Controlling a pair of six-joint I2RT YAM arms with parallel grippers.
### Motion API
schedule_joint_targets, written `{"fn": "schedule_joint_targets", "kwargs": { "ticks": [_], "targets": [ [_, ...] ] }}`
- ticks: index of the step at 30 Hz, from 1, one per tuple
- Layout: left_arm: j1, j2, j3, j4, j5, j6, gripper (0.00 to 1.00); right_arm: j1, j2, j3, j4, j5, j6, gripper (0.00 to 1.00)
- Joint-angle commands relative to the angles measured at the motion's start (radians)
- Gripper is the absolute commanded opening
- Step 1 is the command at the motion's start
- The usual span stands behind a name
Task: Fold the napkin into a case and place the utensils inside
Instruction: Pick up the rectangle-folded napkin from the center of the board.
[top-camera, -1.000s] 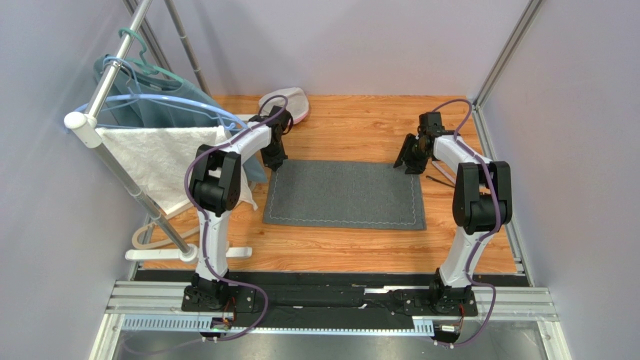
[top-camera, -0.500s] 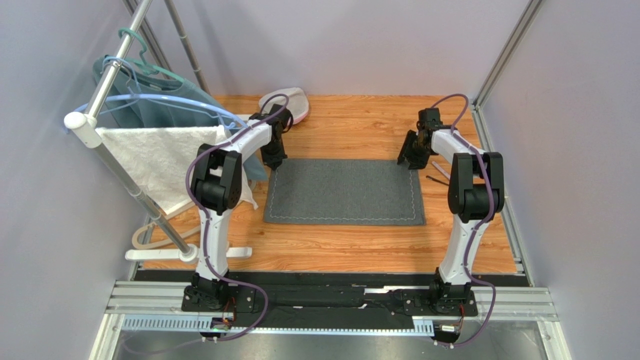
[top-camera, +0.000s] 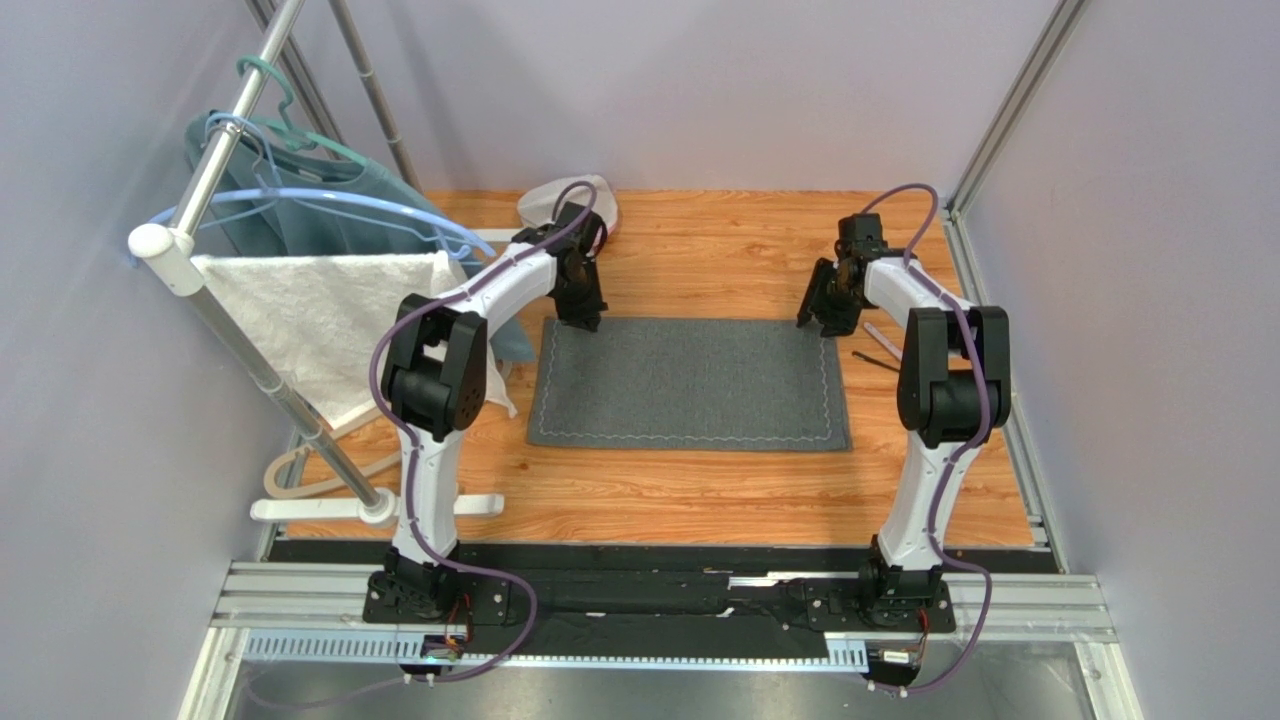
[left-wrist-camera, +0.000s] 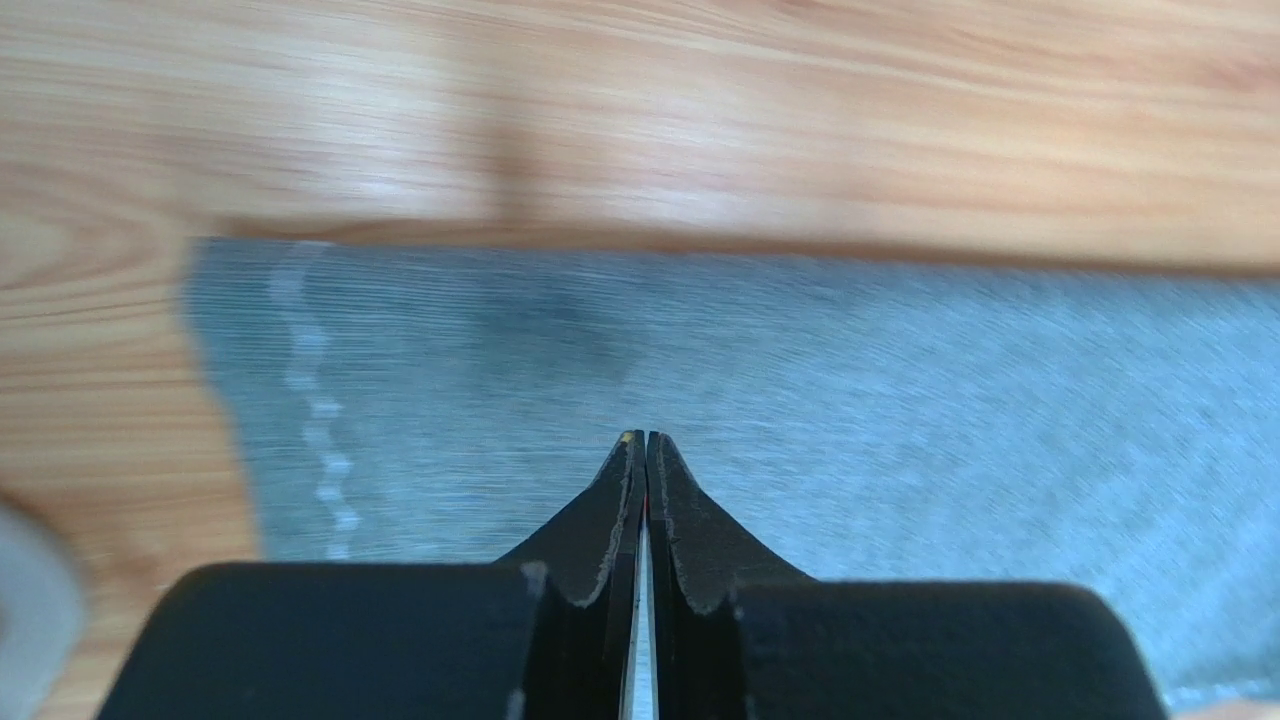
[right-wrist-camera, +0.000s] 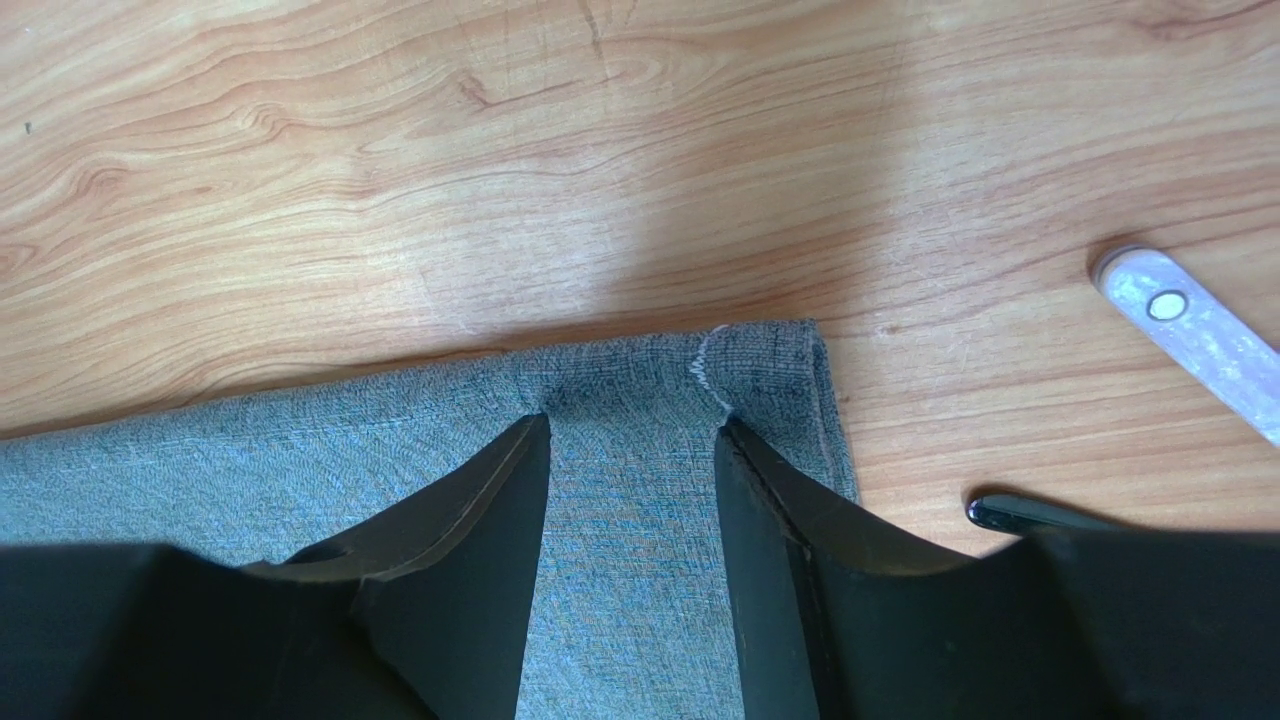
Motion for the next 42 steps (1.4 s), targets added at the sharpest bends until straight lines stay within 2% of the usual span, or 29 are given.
{"fn": "schedule_joint_targets", "kwargs": {
  "ticks": [1, 5, 7, 10, 17, 25, 28, 30, 31, 33, 34, 36, 37, 42],
  "targets": [
    [-0.037, -0.045, 0.004, 0.064, 0.102, -0.005, 0.09, 0.001, -0.046, 0.028, -0.032, 0.021, -0.030, 0.50],
    [-0.090, -0.068, -0.019, 0.078, 0.128, -0.001, 0.10, 0.001, -0.164, -0.053, -0.096, 0.075, -0.036, 0.69],
    [-0.121, -0.085, -0.037, 0.096, 0.158, -0.011, 0.10, 0.001, -0.220, -0.111, -0.126, 0.107, -0.044, 0.72],
    [-0.167, -0.096, -0.062, 0.116, 0.203, -0.024, 0.10, -0.002, -0.246, -0.186, -0.115, 0.127, -0.063, 0.72],
    [-0.250, -0.097, -0.073, 0.118, 0.257, -0.024, 0.10, -0.001, -0.226, -0.260, -0.074, 0.146, -0.099, 0.61],
    [-0.262, -0.134, -0.120, 0.130, 0.274, -0.020, 0.10, -0.001, -0.192, -0.295, -0.057, 0.144, -0.102, 0.61],
    [-0.262, -0.143, -0.125, 0.132, 0.278, -0.021, 0.10, 0.004, -0.179, -0.324, -0.034, 0.126, -0.093, 0.57],
    [-0.264, -0.150, -0.126, 0.132, 0.277, -0.021, 0.10, 0.014, -0.171, -0.343, -0.020, 0.130, -0.087, 0.49],
    [-0.262, -0.151, -0.125, 0.130, 0.277, -0.021, 0.10, 0.016, -0.163, -0.346, -0.018, 0.136, -0.080, 0.43],
    [-0.264, -0.157, -0.125, 0.129, 0.271, -0.021, 0.10, 0.031, -0.156, -0.354, -0.017, 0.150, -0.076, 0.39],
    [-0.264, -0.160, -0.125, 0.129, 0.267, -0.020, 0.09, 0.040, -0.152, -0.355, -0.020, 0.179, -0.076, 0.32],
    [-0.264, -0.156, -0.122, 0.129, 0.264, -0.024, 0.10, 0.053, -0.165, -0.361, -0.012, 0.201, -0.071, 0.28],
    [-0.262, -0.151, -0.120, 0.129, 0.264, -0.027, 0.10, 0.056, -0.169, -0.360, -0.014, 0.213, -0.070, 0.22],
    [-0.264, -0.062, -0.070, 0.129, 0.283, -0.067, 0.09, 0.056, -0.266, -0.343, -0.029, 0.215, -0.054, 0.07]
  ]
}}
